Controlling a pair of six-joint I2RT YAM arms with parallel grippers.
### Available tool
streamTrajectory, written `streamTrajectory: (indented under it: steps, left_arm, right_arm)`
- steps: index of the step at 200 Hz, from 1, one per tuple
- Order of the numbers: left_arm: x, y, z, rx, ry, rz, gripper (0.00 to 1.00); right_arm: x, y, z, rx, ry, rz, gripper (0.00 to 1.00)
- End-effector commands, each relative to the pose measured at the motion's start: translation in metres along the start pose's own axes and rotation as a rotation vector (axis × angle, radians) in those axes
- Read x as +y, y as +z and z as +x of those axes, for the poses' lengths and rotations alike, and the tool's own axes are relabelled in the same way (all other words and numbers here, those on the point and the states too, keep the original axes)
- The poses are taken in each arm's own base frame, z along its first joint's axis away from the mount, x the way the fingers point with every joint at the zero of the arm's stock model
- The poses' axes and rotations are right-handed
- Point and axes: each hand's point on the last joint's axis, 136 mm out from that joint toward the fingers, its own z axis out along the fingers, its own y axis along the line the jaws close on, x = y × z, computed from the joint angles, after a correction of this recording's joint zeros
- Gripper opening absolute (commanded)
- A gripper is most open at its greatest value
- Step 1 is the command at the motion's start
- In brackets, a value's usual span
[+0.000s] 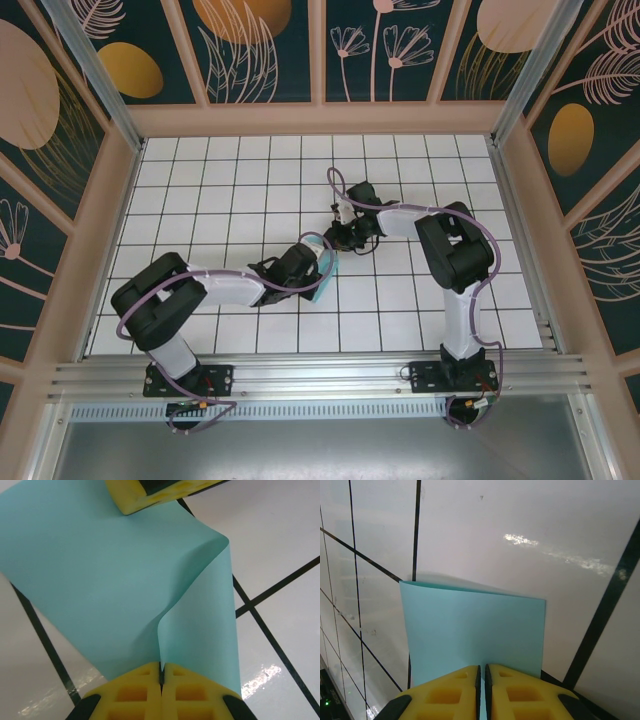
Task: Fold a paper plane with a square sheet of paper (pick it up from the middle)
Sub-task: Third fold the triangle at the center of the table.
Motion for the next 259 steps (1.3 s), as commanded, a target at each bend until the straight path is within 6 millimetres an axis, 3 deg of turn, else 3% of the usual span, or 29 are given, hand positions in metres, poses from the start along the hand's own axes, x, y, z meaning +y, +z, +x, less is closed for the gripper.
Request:
streamTrajectory:
  steps: [1,57,114,142,167,188,208,226,259]
  left_arm:
    - [0.008,-0.011,-0.004,-0.035,-0.026,-0.029,0.00]
    - [-0.004,0.005,0.006,0.020,-0.027,0.033,0.00]
    - [0.005,0.004,0.010,0.027,-0.010,-0.010,0.00]
    - [0.003,0.007,0.015,0.045,-0.010,0.001,0.00]
    - [0.006,0.005,0.015,0.038,-0.017,-0.009,0.00]
    - [0.004,0.005,0.014,0.036,-0.015,-0.004,0.00]
    - [0.002,0.005,0.012,0.035,-0.010,0.003,0.00]
    - [0.001,0.006,0.010,0.035,-0.002,0.012,0.00]
    - [0.001,0.007,0.012,0.044,0.009,0.008,0.00]
  right_arm:
    - [-0.017,0.013,0.025,0.061,0.038,0.065,0.16]
    - [-0.014,0.012,0.023,0.051,0.039,0.055,0.16]
    - [-0.005,0.008,0.018,0.030,0.034,0.023,0.17]
    - [0.013,-0.023,-0.009,-0.086,0.024,0.014,0.19]
    - [0.011,-0.062,-0.020,-0.218,0.072,0.027,0.20]
    - [0.019,-0.073,0.002,-0.240,0.100,-0.047,0.17]
    - [0.036,-0.069,0.032,-0.229,0.109,-0.125,0.12]
    - [0.039,-0.060,0.053,-0.211,0.136,-0.137,0.12]
    - [0.044,-0.042,0.066,-0.172,0.152,-0.134,0.11]
